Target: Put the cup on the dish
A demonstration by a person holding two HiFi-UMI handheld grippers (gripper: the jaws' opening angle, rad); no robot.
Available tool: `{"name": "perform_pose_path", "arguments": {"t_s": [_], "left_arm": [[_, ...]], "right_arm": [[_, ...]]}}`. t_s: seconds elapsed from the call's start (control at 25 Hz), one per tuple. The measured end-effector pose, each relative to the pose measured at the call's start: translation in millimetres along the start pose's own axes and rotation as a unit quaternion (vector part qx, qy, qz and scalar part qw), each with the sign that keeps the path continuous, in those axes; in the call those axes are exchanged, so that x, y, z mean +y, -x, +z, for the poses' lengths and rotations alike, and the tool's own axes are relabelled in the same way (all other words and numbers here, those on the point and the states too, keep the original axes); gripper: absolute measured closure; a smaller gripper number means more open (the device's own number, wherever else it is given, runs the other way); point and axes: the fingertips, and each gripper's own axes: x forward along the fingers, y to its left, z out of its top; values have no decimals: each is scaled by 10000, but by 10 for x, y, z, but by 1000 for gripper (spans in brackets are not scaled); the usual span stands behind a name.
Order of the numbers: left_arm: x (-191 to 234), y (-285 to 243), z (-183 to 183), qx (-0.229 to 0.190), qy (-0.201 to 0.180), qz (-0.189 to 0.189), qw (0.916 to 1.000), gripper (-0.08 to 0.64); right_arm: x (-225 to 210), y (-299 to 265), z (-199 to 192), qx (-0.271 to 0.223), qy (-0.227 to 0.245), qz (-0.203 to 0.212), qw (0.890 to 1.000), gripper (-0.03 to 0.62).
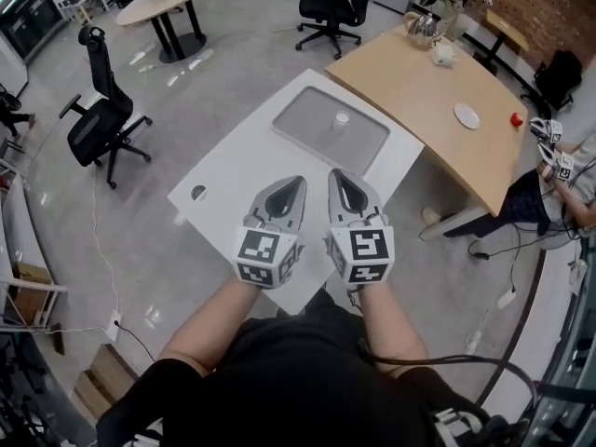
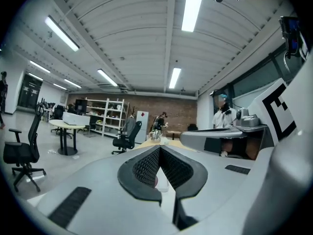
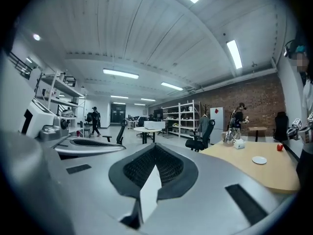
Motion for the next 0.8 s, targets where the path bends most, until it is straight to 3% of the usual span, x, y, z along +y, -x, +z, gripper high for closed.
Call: {"name": "perform_pose_path", "arguments": {"t_s": [0.24,0.56,0.8], "left_arm": [[-246,560,130,-252,-63,-22,9997,554],[-447,937,-7,-229,-295,-151,9992,554],[-423,1221,1,-249,-319,-148,9991,554]], "right_arm": [[369,499,188,-339,171,28,9993,580],[592,775,-121,-21,120,10,9999,580],[863,916,-48,-111,172,-3,9998,580]]}}
